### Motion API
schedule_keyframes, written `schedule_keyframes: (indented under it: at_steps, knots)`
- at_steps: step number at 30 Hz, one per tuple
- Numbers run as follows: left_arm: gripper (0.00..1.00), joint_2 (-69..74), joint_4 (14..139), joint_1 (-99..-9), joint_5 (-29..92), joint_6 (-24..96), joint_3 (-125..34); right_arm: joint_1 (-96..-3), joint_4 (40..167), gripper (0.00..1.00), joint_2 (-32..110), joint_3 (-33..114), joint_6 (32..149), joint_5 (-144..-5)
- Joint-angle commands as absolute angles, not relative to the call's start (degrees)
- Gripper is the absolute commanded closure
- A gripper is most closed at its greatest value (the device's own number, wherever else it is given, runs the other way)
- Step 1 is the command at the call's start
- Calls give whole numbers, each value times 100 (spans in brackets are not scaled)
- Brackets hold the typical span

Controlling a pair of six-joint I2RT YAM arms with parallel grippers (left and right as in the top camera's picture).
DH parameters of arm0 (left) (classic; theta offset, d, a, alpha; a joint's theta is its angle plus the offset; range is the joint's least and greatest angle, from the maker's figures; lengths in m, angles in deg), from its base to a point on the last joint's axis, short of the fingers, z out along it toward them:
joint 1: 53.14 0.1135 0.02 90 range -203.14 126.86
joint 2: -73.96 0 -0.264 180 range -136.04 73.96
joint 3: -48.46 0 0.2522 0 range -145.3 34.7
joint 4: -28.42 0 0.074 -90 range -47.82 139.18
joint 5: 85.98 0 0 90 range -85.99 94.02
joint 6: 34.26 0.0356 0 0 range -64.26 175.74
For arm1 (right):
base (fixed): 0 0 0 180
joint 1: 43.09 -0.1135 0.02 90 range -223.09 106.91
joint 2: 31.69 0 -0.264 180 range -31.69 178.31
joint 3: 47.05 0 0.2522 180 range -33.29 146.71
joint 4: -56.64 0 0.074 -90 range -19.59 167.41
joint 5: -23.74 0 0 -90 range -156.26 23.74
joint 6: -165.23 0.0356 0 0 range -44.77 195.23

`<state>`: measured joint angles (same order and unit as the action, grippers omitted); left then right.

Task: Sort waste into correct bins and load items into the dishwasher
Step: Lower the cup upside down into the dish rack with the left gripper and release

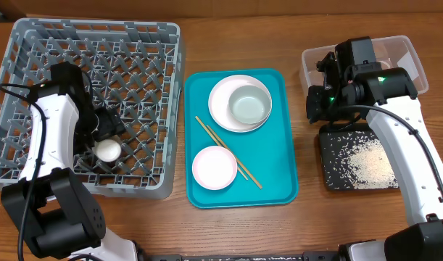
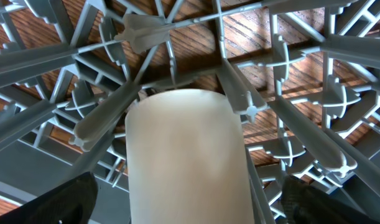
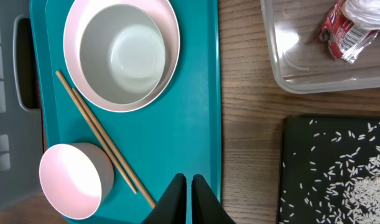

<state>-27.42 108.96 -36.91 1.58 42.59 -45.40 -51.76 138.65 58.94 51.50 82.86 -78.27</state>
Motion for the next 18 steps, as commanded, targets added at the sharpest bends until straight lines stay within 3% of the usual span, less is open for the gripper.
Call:
schedule_keyframes:
  at_steps: [1,6,10,14,16,18]
  knots:
    - [3,-2637,10964,-3667,108,4248,-4734,-5165,13868,93,5790,5295,8267,-7788]
    - [6,-2215,10964,-3667,322,4323,-4837,-5165,13874,93,5790,5295,8267,-7786]
    - [24,-1641,10957,-3682,1168,4548,-4841,-5165,13874,92,5790,5295,8267,-7786]
    - [79,-1335,11445,-3997,1264,4570,-4833,-5165,13872,92,5790,5295,8267,-7786]
    - [92,-1374,11635,-4194,910,4543,-4734,-5165,13872,92,5790,5295,8267,-7786]
    - [92,-1457,11657,-4345,623,4535,-4525,-5165,13872,92,5790,5295,8267,-7786]
